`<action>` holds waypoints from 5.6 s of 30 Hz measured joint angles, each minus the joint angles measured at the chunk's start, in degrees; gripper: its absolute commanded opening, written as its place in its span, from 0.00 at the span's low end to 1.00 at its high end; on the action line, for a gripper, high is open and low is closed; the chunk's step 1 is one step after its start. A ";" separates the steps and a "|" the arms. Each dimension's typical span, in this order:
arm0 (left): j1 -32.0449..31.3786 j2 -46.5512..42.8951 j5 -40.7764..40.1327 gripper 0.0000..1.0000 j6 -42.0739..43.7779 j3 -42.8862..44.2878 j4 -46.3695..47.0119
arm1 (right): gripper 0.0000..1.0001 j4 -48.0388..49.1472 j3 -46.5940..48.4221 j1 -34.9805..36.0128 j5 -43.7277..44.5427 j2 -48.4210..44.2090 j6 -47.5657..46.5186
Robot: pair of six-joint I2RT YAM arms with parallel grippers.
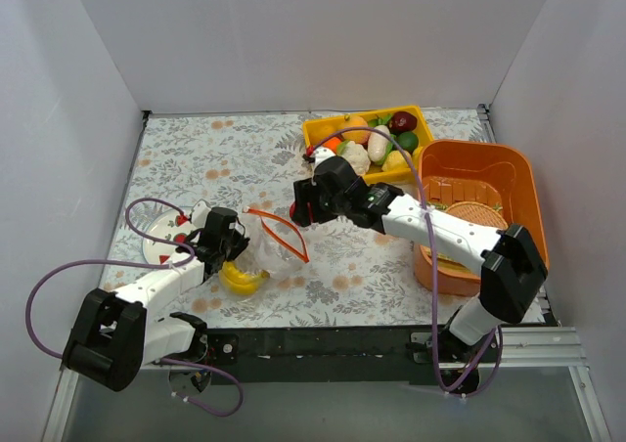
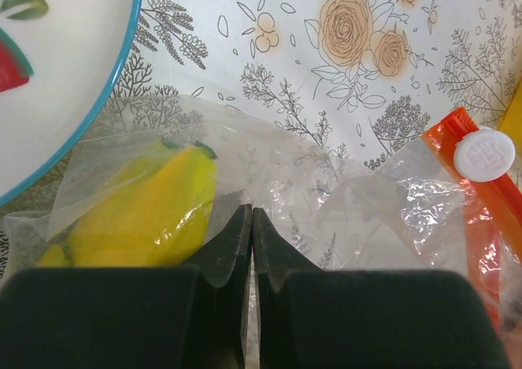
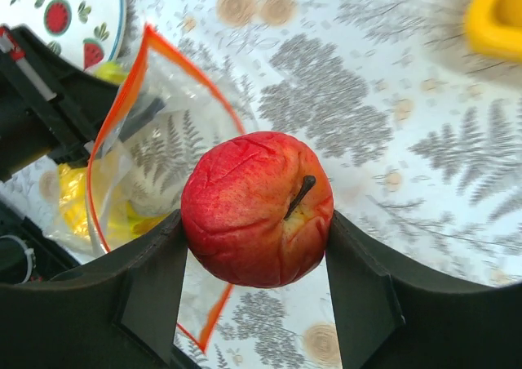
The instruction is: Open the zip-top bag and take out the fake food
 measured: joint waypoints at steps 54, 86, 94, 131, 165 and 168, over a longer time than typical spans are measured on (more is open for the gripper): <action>0.02 -9.62 2.64 0.47 9.35 13.88 -15.19 | 0.65 -14.95 45.22 -36.59 16.74 34.84 -15.69; 0.37 -18.47 -3.61 0.54 -16.74 8.17 -46.34 | 0.48 7.41 8.15 -3.37 -38.49 18.32 -5.62; 0.37 -17.97 -1.75 0.43 -17.05 5.70 -38.97 | 0.64 9.44 4.11 -0.28 -41.18 20.52 -7.23; 0.46 -8.39 -2.58 0.00 -17.05 4.76 -26.27 | 0.19 22.14 -10.47 3.50 -36.33 7.76 -9.51; 16.41 8.28 8.55 0.00 13.51 16.57 -0.63 | 0.19 12.68 -14.10 -3.58 -32.61 -11.23 -12.26; 17.07 9.55 11.32 0.00 15.43 17.27 1.90 | 0.19 12.44 -13.99 -3.58 -33.86 -11.74 -12.61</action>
